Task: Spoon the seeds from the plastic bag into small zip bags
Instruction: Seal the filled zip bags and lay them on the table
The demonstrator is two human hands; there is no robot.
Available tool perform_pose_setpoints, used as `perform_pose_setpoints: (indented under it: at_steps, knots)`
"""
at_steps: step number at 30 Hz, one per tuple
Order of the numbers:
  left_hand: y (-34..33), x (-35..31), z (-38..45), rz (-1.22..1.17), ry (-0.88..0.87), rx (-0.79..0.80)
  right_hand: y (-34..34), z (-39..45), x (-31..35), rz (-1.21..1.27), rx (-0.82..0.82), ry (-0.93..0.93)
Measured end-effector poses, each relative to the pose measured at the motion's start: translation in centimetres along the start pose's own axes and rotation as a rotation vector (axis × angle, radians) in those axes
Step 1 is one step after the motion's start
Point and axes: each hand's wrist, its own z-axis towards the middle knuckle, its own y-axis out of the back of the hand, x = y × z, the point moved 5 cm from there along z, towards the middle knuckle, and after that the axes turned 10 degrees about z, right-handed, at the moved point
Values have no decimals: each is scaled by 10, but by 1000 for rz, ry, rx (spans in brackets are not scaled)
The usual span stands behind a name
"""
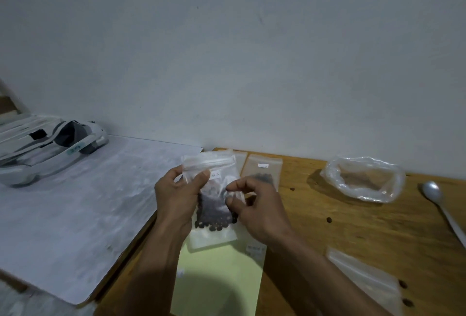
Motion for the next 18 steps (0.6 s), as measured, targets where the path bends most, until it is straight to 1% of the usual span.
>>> perform_pose_setpoints:
  at_steps: [2,4,6,9,12,18]
  knots:
    - [-12,0,5,116,-24,39,14,11,-3,62,-93,-7]
    - [-28,2,8,286,-37,131,31,24,-7,96,-204,-14]
    - [-46,7,12,333,-33,233,48,37,-12,122,-305,-27]
    - [-75,11,24,448,-132,280,70,56,-21,18,-410,-55]
    - [-104,11,38,658,-260,286,81,79,-29,-162,-429,-84]
    - [-134,21,64,950,-308,346,82,102,-61,-417,-353,-220]
